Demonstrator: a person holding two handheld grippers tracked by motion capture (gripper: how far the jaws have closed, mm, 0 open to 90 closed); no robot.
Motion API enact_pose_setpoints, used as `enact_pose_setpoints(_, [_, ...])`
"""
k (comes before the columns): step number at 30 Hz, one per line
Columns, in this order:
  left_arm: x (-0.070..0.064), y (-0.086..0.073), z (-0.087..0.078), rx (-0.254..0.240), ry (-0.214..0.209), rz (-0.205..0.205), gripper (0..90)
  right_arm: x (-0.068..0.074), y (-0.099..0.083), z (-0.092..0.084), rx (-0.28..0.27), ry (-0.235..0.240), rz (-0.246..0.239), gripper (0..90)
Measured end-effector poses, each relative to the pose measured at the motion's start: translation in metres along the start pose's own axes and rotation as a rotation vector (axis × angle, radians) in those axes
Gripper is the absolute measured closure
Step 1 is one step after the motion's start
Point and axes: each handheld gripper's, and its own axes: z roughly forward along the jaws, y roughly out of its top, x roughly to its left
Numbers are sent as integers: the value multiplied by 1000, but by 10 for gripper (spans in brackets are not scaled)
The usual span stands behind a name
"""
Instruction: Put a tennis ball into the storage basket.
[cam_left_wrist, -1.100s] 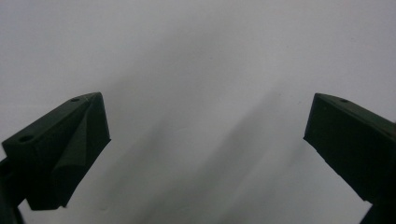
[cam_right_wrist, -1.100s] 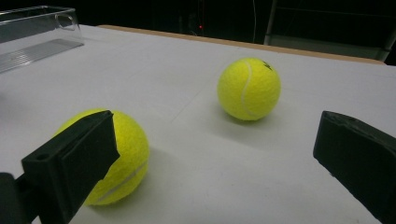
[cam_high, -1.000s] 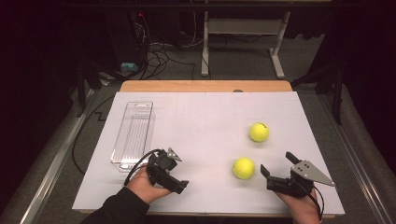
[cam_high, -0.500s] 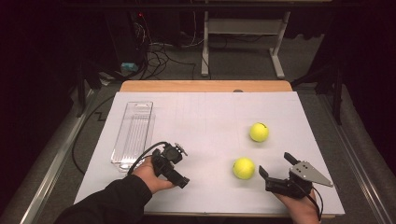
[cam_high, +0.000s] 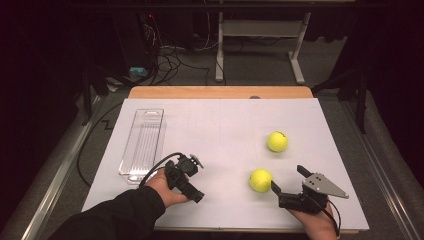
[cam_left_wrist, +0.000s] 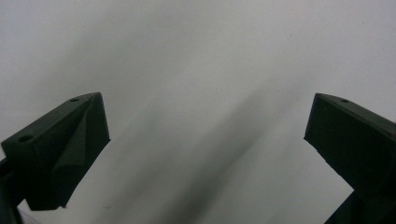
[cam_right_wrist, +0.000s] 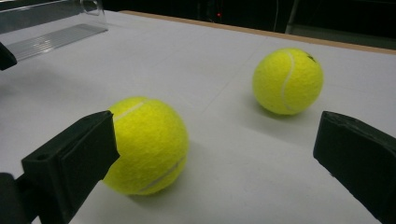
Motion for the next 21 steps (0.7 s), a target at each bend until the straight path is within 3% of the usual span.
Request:
enact_pose_setpoints(10, [-3,1,-1,1,-8,9,5,15,8,13,44,65,-22,0])
enact_pose_setpoints(14, [-3,1,-1,3,-9,9,5,22,9,26,105,100,-35,3])
enact_pose_setpoints(21, [-3,1,-3,7,-11,7,5,28,6,42,188,118,-51,50])
